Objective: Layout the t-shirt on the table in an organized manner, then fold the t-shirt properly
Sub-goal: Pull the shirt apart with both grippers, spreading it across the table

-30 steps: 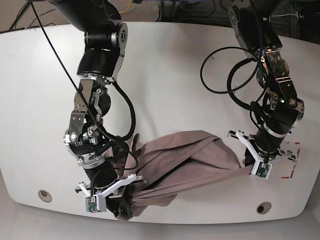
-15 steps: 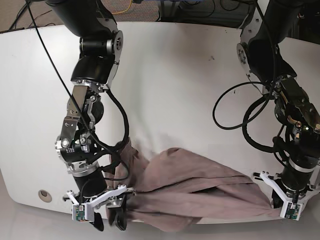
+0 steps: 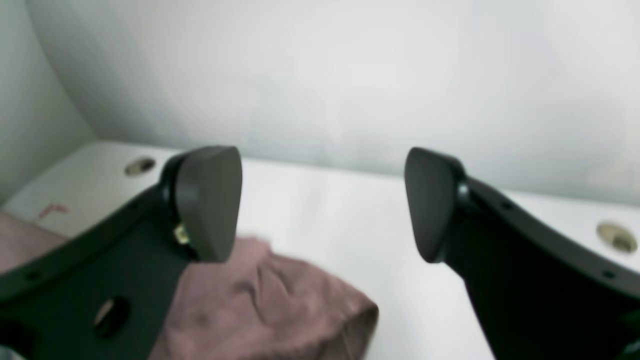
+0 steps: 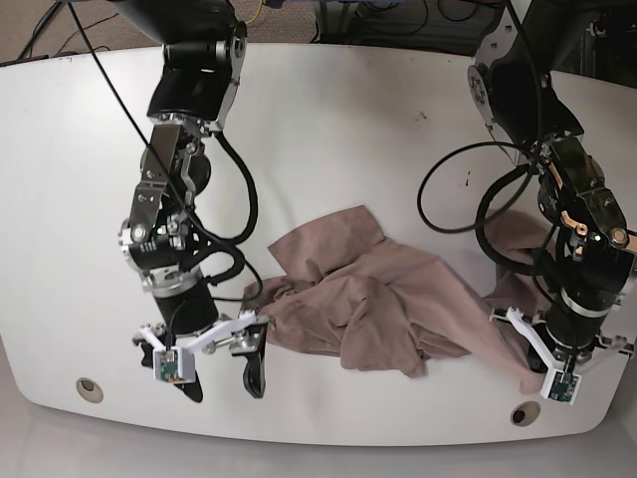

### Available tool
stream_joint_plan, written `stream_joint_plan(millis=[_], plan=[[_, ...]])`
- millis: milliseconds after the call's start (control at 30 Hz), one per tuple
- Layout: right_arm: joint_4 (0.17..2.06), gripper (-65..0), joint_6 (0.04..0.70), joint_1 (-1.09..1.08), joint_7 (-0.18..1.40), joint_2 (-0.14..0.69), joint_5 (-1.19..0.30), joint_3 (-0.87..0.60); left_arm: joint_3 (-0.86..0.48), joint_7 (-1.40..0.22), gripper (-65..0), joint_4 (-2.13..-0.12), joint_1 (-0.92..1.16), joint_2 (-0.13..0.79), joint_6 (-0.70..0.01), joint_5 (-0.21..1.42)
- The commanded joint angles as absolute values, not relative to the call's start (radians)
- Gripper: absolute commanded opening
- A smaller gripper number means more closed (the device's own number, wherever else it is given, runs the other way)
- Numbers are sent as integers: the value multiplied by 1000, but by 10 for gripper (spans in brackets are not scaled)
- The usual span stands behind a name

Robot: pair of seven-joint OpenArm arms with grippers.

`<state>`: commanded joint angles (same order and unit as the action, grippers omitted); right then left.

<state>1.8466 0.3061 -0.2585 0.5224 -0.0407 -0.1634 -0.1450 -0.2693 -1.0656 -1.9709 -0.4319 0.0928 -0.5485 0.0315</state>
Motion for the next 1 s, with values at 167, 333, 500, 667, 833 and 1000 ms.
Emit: stream_joint_plan(millis=[167,333,500,667,833,1000], plan=[[1840,-162,311,-122,521,-58,-186,-142,-314,-1066,-650,-1988,-337,93,-575,31],[1765,-162,312,-53,518,-81,-214,-107,-389,-1066,-650,-1991,-266,116,-645,31],[1613,-162,312,-70,515,-81,-222,-77,-447,-1066,-650,-1991,-206,176,-697,31],[1438,-162,312,-154,483,-77,-220,-82,-501,-1066,-650,-1991,-159,226,-698,31],[1268,-162,312,-239,409,-44,-220,-93,-549,-1066,-650,-1989,-139,236,-698,31],[1104,-162,312,-312,326,-18,-222,-97,-564,-1066,-650,-1989,-125,236,-698,31]])
